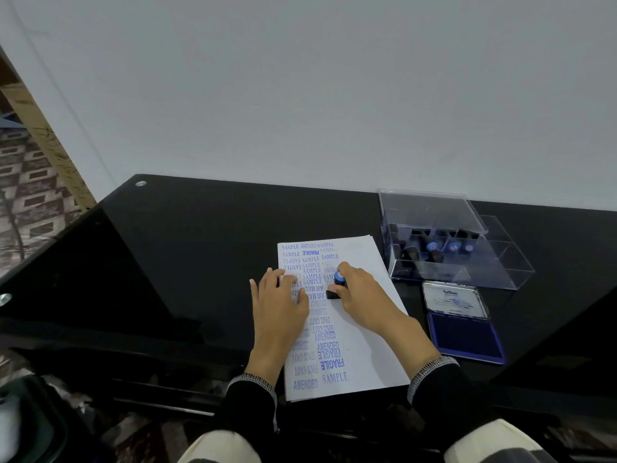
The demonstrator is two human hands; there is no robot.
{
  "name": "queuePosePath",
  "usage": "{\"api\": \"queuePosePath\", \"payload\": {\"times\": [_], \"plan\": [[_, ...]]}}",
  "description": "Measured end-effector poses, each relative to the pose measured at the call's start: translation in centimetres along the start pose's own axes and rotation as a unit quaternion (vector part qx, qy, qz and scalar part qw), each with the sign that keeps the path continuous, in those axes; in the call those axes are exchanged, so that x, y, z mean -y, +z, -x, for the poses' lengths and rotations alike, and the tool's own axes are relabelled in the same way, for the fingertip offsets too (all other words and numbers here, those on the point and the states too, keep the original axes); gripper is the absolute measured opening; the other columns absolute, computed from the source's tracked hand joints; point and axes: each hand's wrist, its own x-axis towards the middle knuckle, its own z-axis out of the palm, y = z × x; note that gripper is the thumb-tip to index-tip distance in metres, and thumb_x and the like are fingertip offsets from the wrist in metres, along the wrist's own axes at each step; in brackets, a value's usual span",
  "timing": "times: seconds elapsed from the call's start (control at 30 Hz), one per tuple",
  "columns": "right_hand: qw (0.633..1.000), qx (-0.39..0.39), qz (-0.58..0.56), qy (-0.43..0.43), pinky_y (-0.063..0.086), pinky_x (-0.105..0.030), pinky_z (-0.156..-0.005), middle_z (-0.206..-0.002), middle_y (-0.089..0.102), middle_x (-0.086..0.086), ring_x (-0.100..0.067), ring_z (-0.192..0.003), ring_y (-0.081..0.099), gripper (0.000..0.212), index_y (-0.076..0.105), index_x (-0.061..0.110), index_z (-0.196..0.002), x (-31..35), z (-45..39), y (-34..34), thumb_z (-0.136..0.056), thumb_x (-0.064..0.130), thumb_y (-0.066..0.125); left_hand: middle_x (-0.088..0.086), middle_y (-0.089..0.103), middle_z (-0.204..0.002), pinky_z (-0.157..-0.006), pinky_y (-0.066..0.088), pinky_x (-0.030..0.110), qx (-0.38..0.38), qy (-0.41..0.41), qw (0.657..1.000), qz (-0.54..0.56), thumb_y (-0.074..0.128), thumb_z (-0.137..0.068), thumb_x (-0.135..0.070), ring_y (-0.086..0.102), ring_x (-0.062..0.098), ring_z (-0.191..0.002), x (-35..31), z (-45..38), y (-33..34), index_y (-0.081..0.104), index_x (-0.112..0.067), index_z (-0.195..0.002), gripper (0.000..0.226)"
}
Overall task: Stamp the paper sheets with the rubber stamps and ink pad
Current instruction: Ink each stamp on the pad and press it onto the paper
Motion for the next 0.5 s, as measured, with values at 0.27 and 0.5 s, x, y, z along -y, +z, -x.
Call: {"api": "queuePosePath", "payload": {"times": [0.27, 0.5], "plan": [[1.000, -0.026, 0.004, -0.007, 0.031, -0.015, -0.059, -0.101, 0.054, -0.004, -0.015, -0.079, 0.043, 0.014, 0.039, 0.018, -0.105, -0.18, 0.32, 0.68, -0.097, 0.021, 0.051, 0.003, 0.035, -0.152, -0.119, 0.000, 0.044, 0.038, -0.031, 0.998, -0.039, 0.046, -0.097, -0.038, 0.016, 0.022, -0.147, -0.21, -0.01, 0.00, 0.046, -0.017, -0.140, 0.048], [1.000, -0.011, -0.011, -0.015, 0.030, -0.015, -0.056, -0.091, 0.048, -0.001, -0.015, -0.075, 0.042, 0.014, 0.036, 0.019, -0.098, -0.09, 0.06, 0.17, -0.097, 0.021, 0.050, 0.002, 0.038, -0.150, -0.119, 0.003, 0.044, 0.036, -0.030, 0.998, -0.028, 0.047, -0.096, -0.037, 0.020, 0.021, -0.146, -0.12, -0.02, 0.02, 0.047, -0.016, -0.139, 0.048]]}}
